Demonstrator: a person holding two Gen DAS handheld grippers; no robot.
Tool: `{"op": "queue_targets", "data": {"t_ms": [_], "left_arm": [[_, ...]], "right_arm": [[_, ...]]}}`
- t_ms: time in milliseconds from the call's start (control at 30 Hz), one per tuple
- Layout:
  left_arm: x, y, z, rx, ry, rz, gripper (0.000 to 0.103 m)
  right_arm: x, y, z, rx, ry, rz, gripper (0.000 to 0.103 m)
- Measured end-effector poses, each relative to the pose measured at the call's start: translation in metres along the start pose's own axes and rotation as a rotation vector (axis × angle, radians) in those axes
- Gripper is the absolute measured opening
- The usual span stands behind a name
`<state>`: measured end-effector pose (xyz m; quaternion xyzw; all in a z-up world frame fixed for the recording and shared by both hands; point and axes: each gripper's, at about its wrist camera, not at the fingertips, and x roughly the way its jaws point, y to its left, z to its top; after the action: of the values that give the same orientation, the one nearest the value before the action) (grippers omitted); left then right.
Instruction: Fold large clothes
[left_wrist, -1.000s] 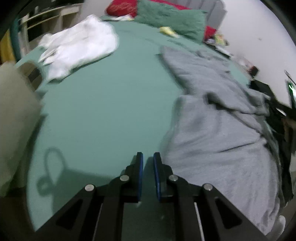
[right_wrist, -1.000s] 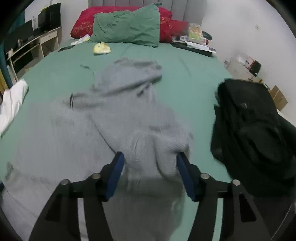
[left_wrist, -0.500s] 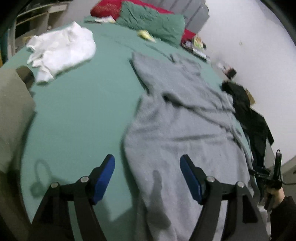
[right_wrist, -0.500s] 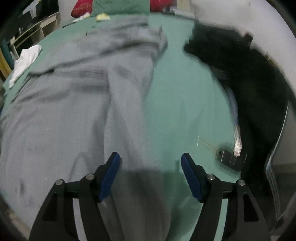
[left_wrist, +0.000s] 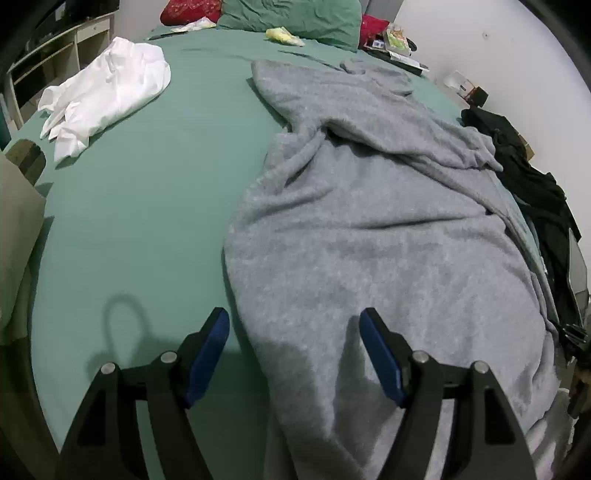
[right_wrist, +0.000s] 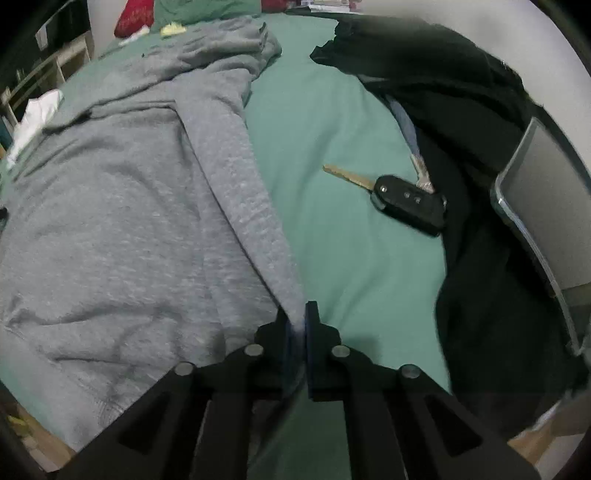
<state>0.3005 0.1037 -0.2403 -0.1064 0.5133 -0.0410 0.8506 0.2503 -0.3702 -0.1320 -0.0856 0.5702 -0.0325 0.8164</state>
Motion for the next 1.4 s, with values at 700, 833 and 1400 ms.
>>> {"op": "queue_targets", "data": {"t_ms": [700, 833, 1400], "left_arm": [[0.003, 0.062, 0.091, -0.086, -0.241, 0.164, 0.078], [0.018, 0.087, 0.089, -0.158, -0.199, 0.165, 0.078], [0.034, 0.092, 0.080, -0.085, -0.214, 0.226, 0.082]], "right_arm": [[0.059, 0.109, 0.361, -0.151, -0.395, 0.153, 0.074], [0.093, 0.129, 0.422, -0.086, -0.407, 0.195, 0.074], [0.193, 0.165, 0.554, -0.029, -0.413, 0.228, 0.010]]}}
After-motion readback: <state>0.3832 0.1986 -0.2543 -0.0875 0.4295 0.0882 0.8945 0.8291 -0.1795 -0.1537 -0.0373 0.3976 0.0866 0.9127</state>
